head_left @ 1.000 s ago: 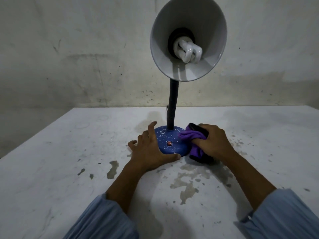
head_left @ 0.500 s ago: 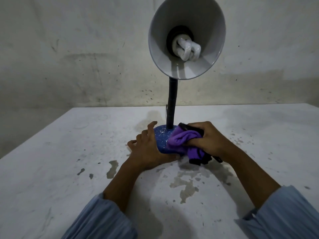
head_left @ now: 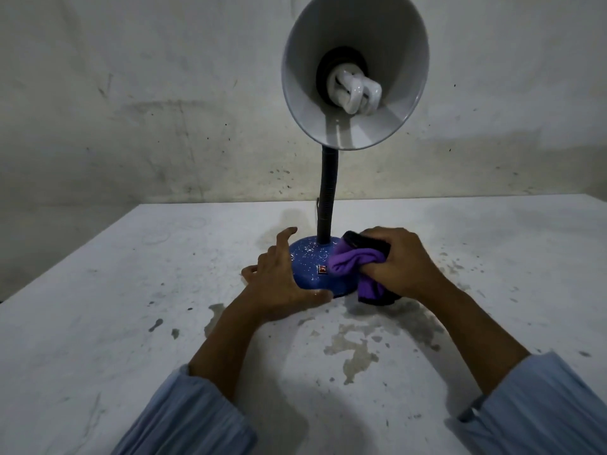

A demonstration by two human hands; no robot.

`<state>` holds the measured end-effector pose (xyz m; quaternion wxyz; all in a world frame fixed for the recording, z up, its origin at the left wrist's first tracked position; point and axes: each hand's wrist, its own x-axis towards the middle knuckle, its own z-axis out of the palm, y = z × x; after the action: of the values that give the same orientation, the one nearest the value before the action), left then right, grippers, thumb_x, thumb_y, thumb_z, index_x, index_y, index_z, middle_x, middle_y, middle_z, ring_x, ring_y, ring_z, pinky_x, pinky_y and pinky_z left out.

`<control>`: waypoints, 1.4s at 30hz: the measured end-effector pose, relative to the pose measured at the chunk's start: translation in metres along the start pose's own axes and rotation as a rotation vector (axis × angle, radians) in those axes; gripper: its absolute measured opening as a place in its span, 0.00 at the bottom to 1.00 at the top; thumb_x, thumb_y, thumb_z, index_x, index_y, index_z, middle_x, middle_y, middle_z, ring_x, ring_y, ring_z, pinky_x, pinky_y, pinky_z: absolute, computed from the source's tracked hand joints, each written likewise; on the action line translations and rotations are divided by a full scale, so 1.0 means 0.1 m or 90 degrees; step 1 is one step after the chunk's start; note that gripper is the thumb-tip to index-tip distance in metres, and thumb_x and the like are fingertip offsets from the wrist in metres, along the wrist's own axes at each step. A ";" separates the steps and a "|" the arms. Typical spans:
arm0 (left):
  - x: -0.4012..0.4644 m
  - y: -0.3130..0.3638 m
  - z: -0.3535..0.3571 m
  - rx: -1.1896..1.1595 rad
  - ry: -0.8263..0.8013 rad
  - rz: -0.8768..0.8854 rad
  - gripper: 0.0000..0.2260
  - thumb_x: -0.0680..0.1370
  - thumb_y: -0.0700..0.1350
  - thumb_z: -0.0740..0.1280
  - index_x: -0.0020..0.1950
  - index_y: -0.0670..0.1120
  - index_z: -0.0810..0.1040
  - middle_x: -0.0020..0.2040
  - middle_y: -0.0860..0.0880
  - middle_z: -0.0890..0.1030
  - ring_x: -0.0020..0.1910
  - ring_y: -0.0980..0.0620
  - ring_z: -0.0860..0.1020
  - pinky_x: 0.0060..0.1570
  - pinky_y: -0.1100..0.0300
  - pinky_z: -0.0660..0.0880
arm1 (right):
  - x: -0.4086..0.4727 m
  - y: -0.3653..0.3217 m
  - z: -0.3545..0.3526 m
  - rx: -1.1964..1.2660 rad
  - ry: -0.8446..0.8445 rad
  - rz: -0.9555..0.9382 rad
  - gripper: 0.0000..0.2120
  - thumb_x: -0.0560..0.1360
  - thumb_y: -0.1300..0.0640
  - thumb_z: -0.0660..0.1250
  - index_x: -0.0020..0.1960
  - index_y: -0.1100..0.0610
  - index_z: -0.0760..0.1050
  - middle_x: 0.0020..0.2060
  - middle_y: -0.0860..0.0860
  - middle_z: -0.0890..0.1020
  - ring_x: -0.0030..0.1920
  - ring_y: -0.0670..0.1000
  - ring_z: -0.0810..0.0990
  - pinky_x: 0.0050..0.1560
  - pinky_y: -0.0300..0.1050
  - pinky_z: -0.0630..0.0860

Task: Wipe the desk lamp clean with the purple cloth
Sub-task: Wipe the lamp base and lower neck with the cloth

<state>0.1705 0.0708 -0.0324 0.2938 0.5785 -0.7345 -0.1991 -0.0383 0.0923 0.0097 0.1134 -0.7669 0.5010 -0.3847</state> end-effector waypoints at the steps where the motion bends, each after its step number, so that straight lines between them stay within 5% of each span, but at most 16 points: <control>1: -0.01 0.00 -0.01 -0.004 0.003 -0.001 0.54 0.51 0.72 0.71 0.69 0.64 0.45 0.70 0.50 0.66 0.67 0.47 0.67 0.67 0.43 0.57 | 0.00 -0.01 0.02 0.008 -0.061 -0.003 0.13 0.65 0.63 0.73 0.48 0.53 0.81 0.40 0.47 0.81 0.40 0.45 0.78 0.40 0.32 0.73; 4: -0.02 0.02 -0.02 -0.008 0.011 -0.007 0.53 0.51 0.72 0.70 0.68 0.64 0.45 0.70 0.50 0.66 0.67 0.46 0.67 0.66 0.41 0.57 | 0.01 0.05 0.03 -0.016 -0.088 0.043 0.11 0.65 0.64 0.72 0.46 0.52 0.82 0.37 0.44 0.81 0.38 0.41 0.77 0.37 0.29 0.72; 7: 0.00 0.02 -0.01 -0.006 0.005 -0.011 0.52 0.55 0.70 0.72 0.69 0.62 0.46 0.71 0.50 0.64 0.68 0.46 0.66 0.67 0.41 0.57 | 0.00 0.17 -0.02 -0.130 0.006 0.100 0.07 0.66 0.61 0.70 0.43 0.53 0.80 0.37 0.51 0.82 0.39 0.51 0.79 0.40 0.45 0.75; 11: 0.01 0.01 0.00 0.001 0.006 -0.020 0.51 0.57 0.68 0.74 0.69 0.62 0.46 0.72 0.50 0.63 0.68 0.46 0.65 0.68 0.41 0.57 | -0.03 0.24 -0.03 -0.165 0.130 0.117 0.08 0.66 0.62 0.70 0.45 0.55 0.79 0.38 0.53 0.79 0.40 0.54 0.77 0.38 0.44 0.72; 14: -0.01 0.01 0.00 -0.012 0.007 -0.008 0.51 0.56 0.68 0.73 0.69 0.62 0.46 0.71 0.50 0.65 0.68 0.46 0.66 0.67 0.41 0.57 | 0.00 0.14 -0.01 -0.028 0.048 0.029 0.12 0.65 0.64 0.71 0.47 0.55 0.81 0.40 0.50 0.80 0.40 0.49 0.77 0.39 0.30 0.70; 17: -0.03 0.02 0.00 -0.013 0.011 -0.003 0.51 0.54 0.71 0.71 0.68 0.63 0.46 0.70 0.50 0.65 0.67 0.46 0.66 0.67 0.41 0.57 | 0.01 0.11 0.02 -0.021 -0.073 0.015 0.13 0.65 0.66 0.70 0.47 0.55 0.82 0.41 0.51 0.82 0.41 0.49 0.78 0.41 0.33 0.72; 20: -0.01 0.02 0.00 -0.010 0.004 -0.011 0.50 0.57 0.68 0.74 0.70 0.61 0.46 0.72 0.50 0.63 0.69 0.46 0.65 0.68 0.40 0.56 | 0.00 0.17 -0.02 -0.107 -0.009 0.083 0.08 0.65 0.63 0.69 0.41 0.52 0.79 0.38 0.51 0.81 0.39 0.52 0.78 0.40 0.46 0.75; 23: 0.01 0.04 0.01 -0.003 0.004 -0.022 0.50 0.58 0.66 0.74 0.70 0.60 0.47 0.73 0.50 0.62 0.70 0.46 0.64 0.69 0.40 0.56 | -0.04 0.24 -0.05 -0.234 0.088 0.159 0.05 0.67 0.59 0.69 0.42 0.54 0.74 0.36 0.51 0.76 0.37 0.52 0.74 0.36 0.43 0.68; 27: 0.00 0.03 0.02 -0.010 0.008 -0.018 0.50 0.58 0.66 0.74 0.70 0.60 0.47 0.73 0.50 0.62 0.70 0.46 0.64 0.69 0.40 0.56 | -0.01 0.19 0.00 -0.127 0.092 0.267 0.06 0.70 0.55 0.68 0.39 0.55 0.72 0.32 0.50 0.75 0.32 0.48 0.72 0.30 0.39 0.63; 35: 0.02 0.02 0.02 -0.006 0.005 -0.025 0.51 0.56 0.68 0.73 0.69 0.62 0.47 0.73 0.50 0.62 0.69 0.46 0.66 0.69 0.40 0.58 | 0.02 0.11 -0.26 0.233 -0.038 0.452 0.06 0.69 0.58 0.68 0.34 0.58 0.78 0.25 0.52 0.78 0.25 0.47 0.75 0.26 0.37 0.71; 38: 0.01 0.02 0.00 0.001 -0.005 -0.021 0.50 0.55 0.70 0.71 0.68 0.63 0.46 0.72 0.51 0.63 0.68 0.46 0.66 0.68 0.41 0.58 | 0.01 0.13 -0.22 0.114 0.057 0.456 0.05 0.70 0.56 0.67 0.36 0.57 0.77 0.27 0.52 0.78 0.28 0.48 0.76 0.27 0.38 0.67; 42: 0.05 -0.04 -0.06 -0.023 -0.021 -0.020 0.44 0.60 0.65 0.70 0.68 0.62 0.49 0.70 0.49 0.67 0.65 0.45 0.70 0.67 0.39 0.63 | 0.00 0.07 -0.12 0.111 -0.042 0.427 0.07 0.68 0.54 0.67 0.34 0.56 0.76 0.26 0.52 0.77 0.29 0.50 0.74 0.30 0.40 0.68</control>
<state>0.1765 0.0651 -0.0289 0.2893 0.5810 -0.7264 -0.2262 -0.0520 0.0919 0.0140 0.3146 -0.5590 0.6867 -0.3420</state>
